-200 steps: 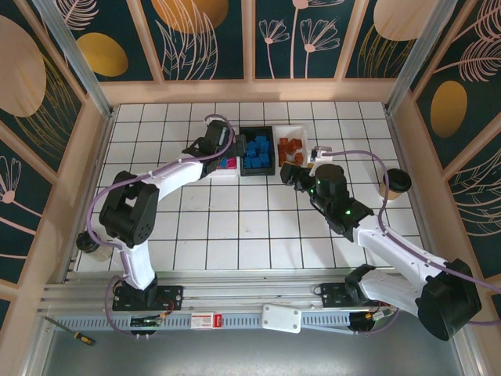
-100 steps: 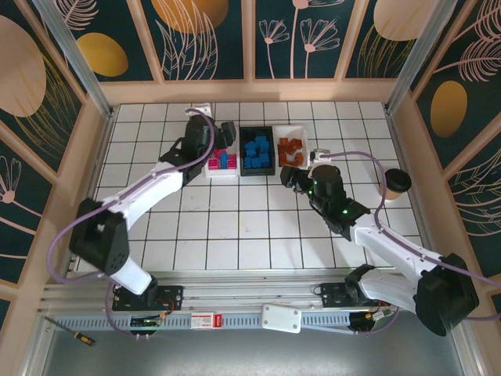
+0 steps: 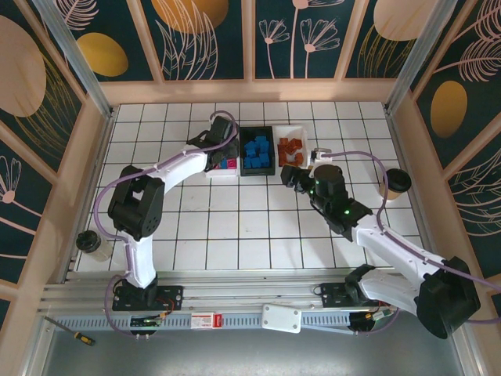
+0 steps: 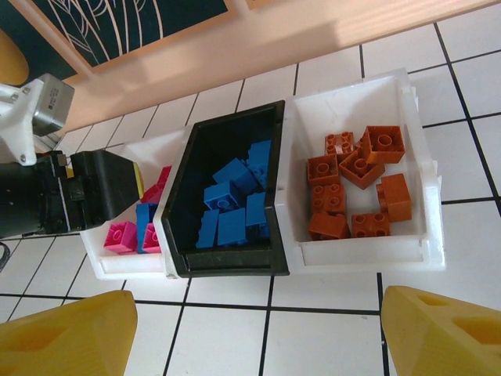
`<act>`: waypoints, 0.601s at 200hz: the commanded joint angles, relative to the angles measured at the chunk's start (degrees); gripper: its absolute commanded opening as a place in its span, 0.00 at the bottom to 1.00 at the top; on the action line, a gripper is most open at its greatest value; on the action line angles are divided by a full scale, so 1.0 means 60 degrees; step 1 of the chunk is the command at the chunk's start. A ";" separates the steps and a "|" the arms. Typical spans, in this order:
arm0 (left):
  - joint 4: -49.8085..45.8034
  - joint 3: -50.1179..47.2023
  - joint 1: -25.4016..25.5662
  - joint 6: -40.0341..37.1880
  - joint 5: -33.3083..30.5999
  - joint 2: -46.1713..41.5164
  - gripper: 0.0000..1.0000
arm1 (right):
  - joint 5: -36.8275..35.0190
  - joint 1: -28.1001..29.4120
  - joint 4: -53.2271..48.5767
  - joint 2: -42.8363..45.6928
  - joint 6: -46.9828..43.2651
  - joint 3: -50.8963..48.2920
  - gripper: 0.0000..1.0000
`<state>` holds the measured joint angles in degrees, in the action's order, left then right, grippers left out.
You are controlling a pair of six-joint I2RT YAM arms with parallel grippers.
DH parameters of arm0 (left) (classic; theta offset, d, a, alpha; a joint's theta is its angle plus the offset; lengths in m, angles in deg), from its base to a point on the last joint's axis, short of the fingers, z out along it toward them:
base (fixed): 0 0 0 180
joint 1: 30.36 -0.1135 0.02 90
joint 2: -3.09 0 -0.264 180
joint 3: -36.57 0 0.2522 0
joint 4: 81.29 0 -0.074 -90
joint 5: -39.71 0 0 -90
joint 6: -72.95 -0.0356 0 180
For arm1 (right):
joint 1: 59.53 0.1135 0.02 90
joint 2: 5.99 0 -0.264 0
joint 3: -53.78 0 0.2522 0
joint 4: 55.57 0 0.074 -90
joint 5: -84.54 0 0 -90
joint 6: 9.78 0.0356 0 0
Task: Sort the legos into containers by color
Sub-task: Pick up the lego from the container.
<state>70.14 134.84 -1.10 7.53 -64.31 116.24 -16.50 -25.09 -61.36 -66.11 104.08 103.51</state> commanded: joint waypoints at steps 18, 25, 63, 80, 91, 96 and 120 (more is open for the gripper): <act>-0.0899 0.0480 -0.0274 -0.0368 0.0015 0.0573 0.54 | -0.0071 -0.0115 -0.0167 0.0363 -0.0195 -0.0016 0.82; -0.0901 0.0481 -0.0276 -0.0419 0.0022 0.0620 0.54 | -0.0077 -0.0139 -0.0182 0.0409 -0.0202 -0.0025 0.82; -0.1017 0.0841 -0.0287 -0.0542 -0.0021 0.1078 0.53 | -0.0060 -0.0173 -0.0215 0.0513 -0.0241 -0.0032 0.82; -0.1062 0.1045 -0.0305 -0.0579 -0.0136 0.1322 0.53 | -0.0012 -0.0202 -0.0244 0.0519 -0.0255 -0.0018 0.82; -0.1073 0.1117 -0.0320 -0.0623 -0.0164 0.1437 0.53 | -0.0010 -0.0202 -0.0286 0.0550 -0.0255 -0.0018 0.82; -0.1111 0.1145 -0.0326 -0.0629 -0.0193 0.1507 0.53 | -0.0019 -0.0202 -0.0301 0.0571 -0.0243 -0.0031 0.82; -0.1003 0.0971 -0.0357 -0.0630 -0.0270 0.1522 0.52 | -0.0038 -0.0202 -0.0249 0.0650 -0.0240 -0.0109 0.82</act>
<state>65.84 140.18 -2.72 4.80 -64.68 124.35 -16.33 -25.81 -62.74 -63.75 103.10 103.47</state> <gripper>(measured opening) 0.525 0.821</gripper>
